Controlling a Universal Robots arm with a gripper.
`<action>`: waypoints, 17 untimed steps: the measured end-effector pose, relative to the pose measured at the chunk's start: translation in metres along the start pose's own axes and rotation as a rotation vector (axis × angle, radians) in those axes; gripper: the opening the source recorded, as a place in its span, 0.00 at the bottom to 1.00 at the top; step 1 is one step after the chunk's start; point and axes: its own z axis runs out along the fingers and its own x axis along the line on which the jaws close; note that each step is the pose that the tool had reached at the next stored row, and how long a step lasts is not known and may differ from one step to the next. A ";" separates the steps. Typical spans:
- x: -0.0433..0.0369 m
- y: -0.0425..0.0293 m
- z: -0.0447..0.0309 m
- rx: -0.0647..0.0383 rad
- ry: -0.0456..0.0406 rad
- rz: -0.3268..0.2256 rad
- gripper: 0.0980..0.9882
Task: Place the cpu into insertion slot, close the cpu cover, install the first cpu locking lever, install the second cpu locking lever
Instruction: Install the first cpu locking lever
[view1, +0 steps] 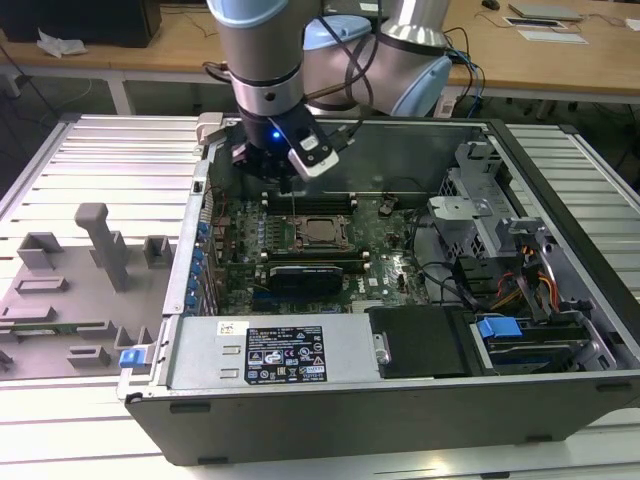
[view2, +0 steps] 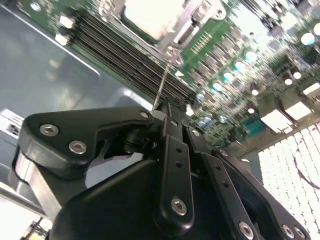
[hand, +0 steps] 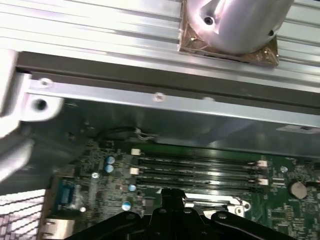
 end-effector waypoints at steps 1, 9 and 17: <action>-0.0041 -0.0009 0.0003 0.000 0.0001 0.000 0.01; -0.0469 -0.0091 0.0040 0.000 0.0005 0.000 0.01; -0.0447 -0.0090 0.0045 0.009 -0.0395 -0.015 0.01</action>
